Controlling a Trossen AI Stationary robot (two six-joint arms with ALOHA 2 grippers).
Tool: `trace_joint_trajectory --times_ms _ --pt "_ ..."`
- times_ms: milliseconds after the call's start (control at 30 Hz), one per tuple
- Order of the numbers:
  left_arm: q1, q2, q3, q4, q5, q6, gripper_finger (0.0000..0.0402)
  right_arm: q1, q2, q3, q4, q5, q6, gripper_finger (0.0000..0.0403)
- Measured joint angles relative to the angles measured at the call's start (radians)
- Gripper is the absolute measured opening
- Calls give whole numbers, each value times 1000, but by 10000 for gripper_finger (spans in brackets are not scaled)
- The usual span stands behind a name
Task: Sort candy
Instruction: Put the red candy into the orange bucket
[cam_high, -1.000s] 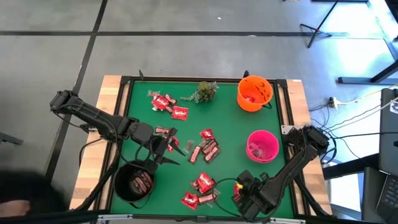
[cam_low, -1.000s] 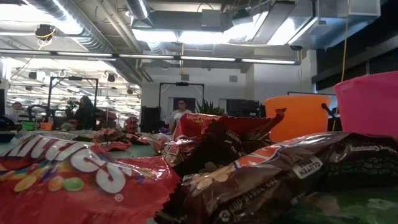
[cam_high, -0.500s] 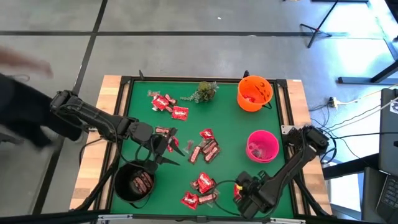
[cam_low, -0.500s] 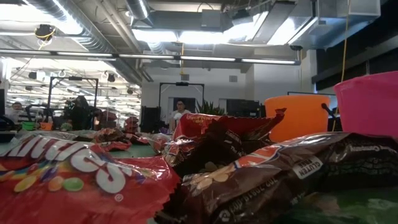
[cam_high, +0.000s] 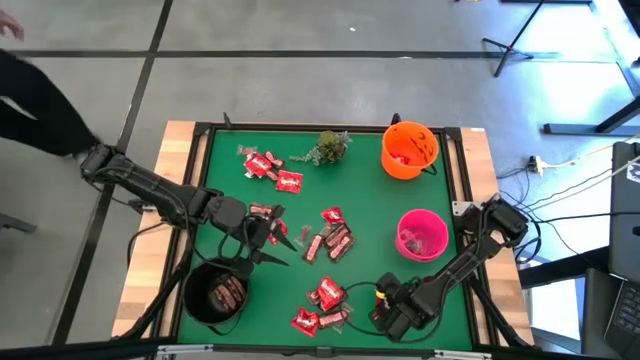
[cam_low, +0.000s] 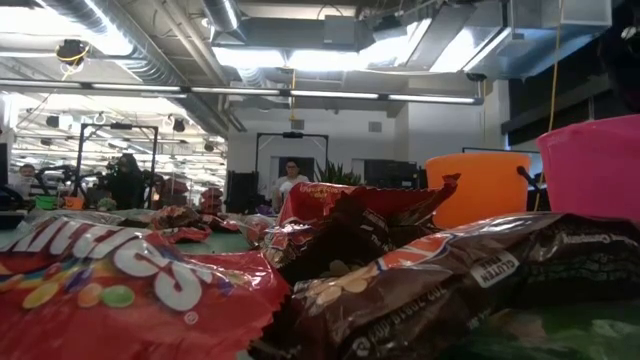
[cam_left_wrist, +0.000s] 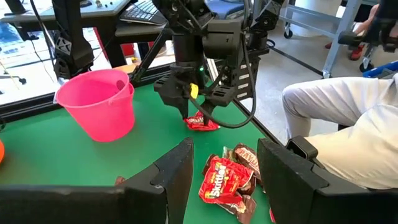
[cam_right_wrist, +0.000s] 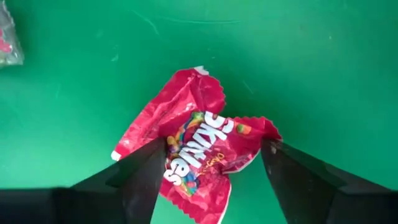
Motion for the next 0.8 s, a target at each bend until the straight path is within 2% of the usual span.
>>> trace_joint_trajectory --times_ms 67,133,333,400,633,800 --pt "0 0 0 0 0 0 167 0 -1 -7 4 -14 22 255" --pt "0 0 0 -6 0 -1 167 0 -1 -7 4 -23 22 219" --pt "-1 0 0 -21 0 -2 167 0 2 43 -28 -4 -29 55" --pt "-1 0 0 -21 0 -2 167 0 -9 62 -33 37 -33 18" --pt "-1 0 0 -15 31 -1 167 1 -76 210 -247 270 -46 40" --pt "-1 0 0 -14 31 -1 167 -5 -140 363 -553 577 -20 19"
